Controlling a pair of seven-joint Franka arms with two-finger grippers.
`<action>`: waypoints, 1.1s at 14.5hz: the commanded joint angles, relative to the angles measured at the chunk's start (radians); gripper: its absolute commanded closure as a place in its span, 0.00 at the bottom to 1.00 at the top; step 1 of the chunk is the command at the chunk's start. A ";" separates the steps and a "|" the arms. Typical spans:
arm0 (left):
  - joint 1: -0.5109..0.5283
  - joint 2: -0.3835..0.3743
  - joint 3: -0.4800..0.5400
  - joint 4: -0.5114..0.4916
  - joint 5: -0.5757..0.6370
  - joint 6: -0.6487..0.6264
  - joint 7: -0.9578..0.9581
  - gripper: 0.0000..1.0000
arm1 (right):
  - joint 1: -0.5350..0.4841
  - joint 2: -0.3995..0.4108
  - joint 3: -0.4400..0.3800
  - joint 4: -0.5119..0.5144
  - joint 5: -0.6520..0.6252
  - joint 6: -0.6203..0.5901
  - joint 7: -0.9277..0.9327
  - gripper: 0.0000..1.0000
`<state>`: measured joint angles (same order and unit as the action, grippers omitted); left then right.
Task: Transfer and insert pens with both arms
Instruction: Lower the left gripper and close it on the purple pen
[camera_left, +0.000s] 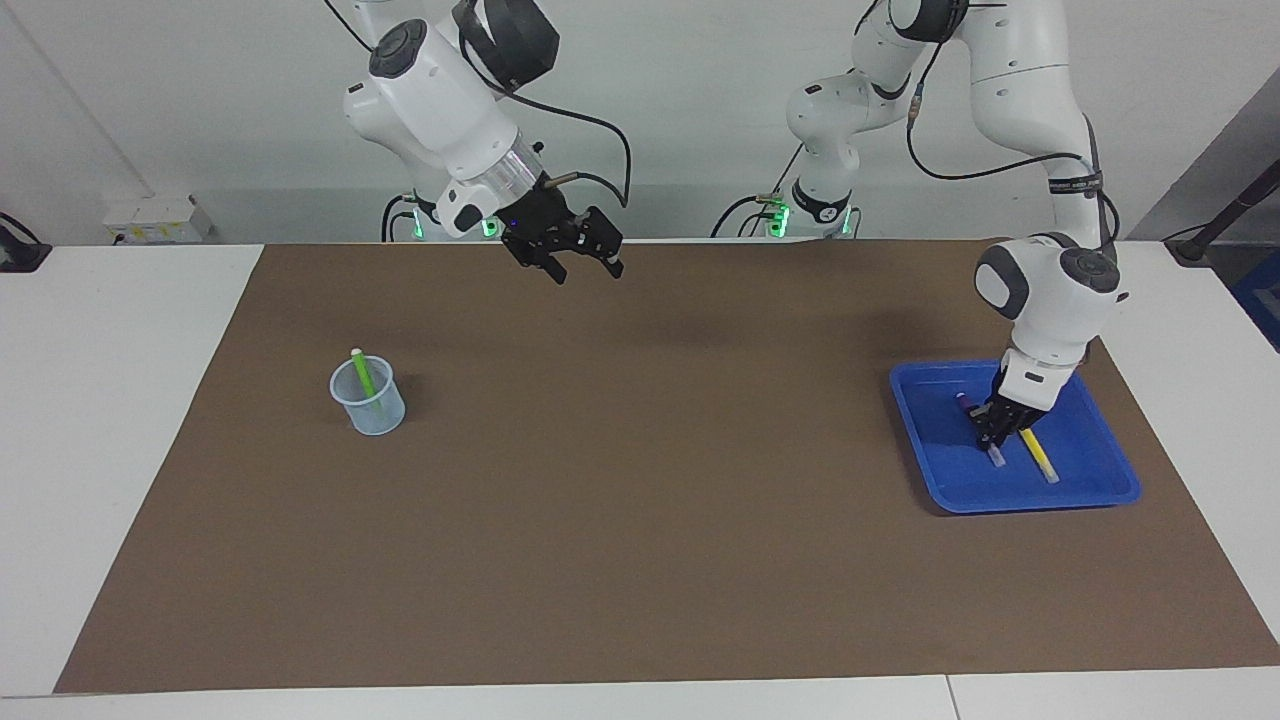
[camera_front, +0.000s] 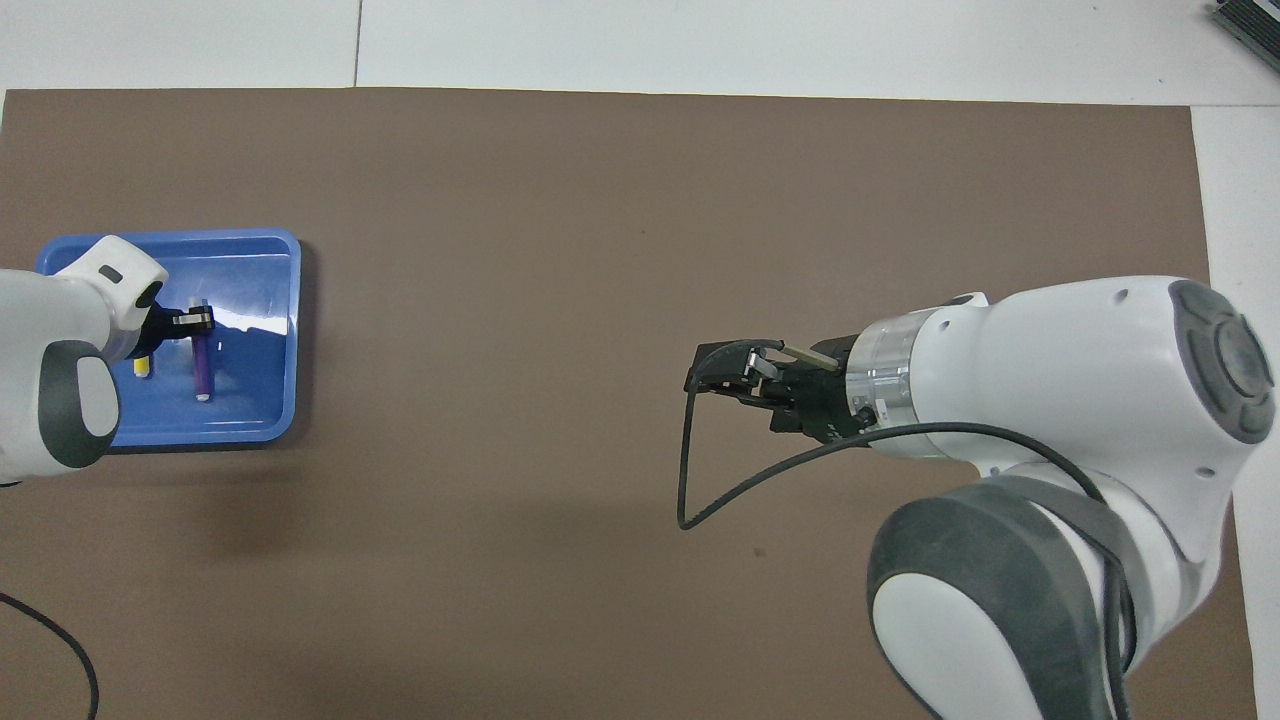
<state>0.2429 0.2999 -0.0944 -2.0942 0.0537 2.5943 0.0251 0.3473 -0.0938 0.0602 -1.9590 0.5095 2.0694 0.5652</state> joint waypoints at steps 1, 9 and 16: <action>0.003 0.025 0.004 0.000 0.009 0.018 -0.013 0.88 | -0.007 -0.007 0.004 -0.018 0.050 0.026 0.015 0.00; -0.011 -0.034 0.002 0.011 0.009 -0.077 -0.011 0.88 | -0.019 -0.010 0.004 -0.023 0.052 0.026 0.013 0.00; -0.022 -0.126 0.002 0.013 0.009 -0.195 -0.011 0.88 | -0.017 -0.010 0.003 -0.023 0.050 0.024 0.013 0.00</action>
<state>0.2387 0.2329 -0.1008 -2.0795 0.0539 2.4758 0.0251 0.3425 -0.0938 0.0552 -1.9671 0.5359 2.0829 0.5655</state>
